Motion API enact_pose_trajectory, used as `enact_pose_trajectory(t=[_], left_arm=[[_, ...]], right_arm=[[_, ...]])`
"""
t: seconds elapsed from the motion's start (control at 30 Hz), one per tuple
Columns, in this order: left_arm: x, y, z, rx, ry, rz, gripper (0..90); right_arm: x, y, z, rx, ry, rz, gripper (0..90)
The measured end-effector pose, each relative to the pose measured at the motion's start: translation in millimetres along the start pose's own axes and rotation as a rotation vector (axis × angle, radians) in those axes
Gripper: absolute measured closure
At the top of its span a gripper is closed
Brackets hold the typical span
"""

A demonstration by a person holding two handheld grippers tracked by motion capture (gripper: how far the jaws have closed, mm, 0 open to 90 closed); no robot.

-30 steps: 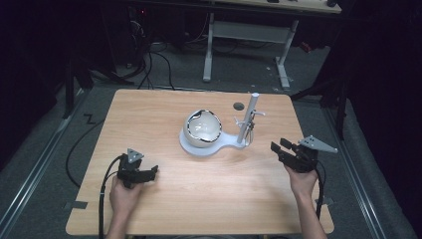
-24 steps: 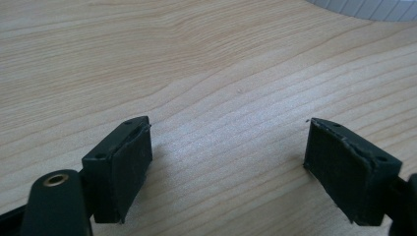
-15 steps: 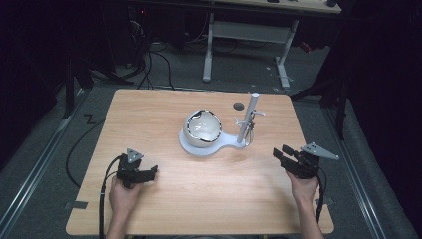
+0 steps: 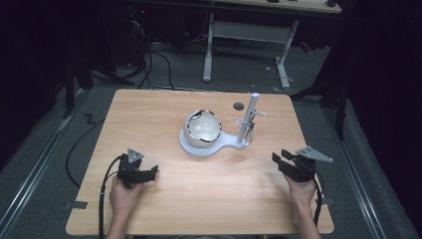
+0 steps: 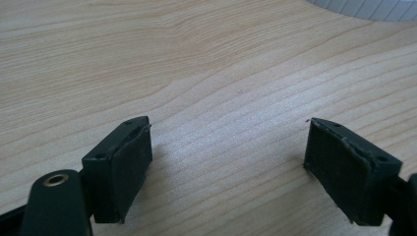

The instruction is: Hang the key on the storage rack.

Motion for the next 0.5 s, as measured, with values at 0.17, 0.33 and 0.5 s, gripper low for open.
enact_pose_trajectory(t=[0.17,0.33,0.5], left_arm=[[0.0,0.0,0.0,0.000,0.000,0.000,18.6],[0.0,0.0,0.0,0.000,0.000,0.000,18.6],[0.0,0.0,0.0,0.000,0.000,0.000,18.6]], right_arm=[[4.6,2.9,7.0,0.011,0.024,-0.016,53.4],[10.7,1.7,12.9,0.013,0.045,-0.010,53.4],[16.7,2.2,20.2,0.018,0.068,-0.009,53.1]])
Point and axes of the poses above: each handheld gripper's, and its own axes: z roughly forward along the jaws, x roughly out of its underside, y roughly to its left, the point moved 3 cm from there along z, roughly forward along the jaws, and after that the axes turned 1 degree about y, right-handed, at the moved point
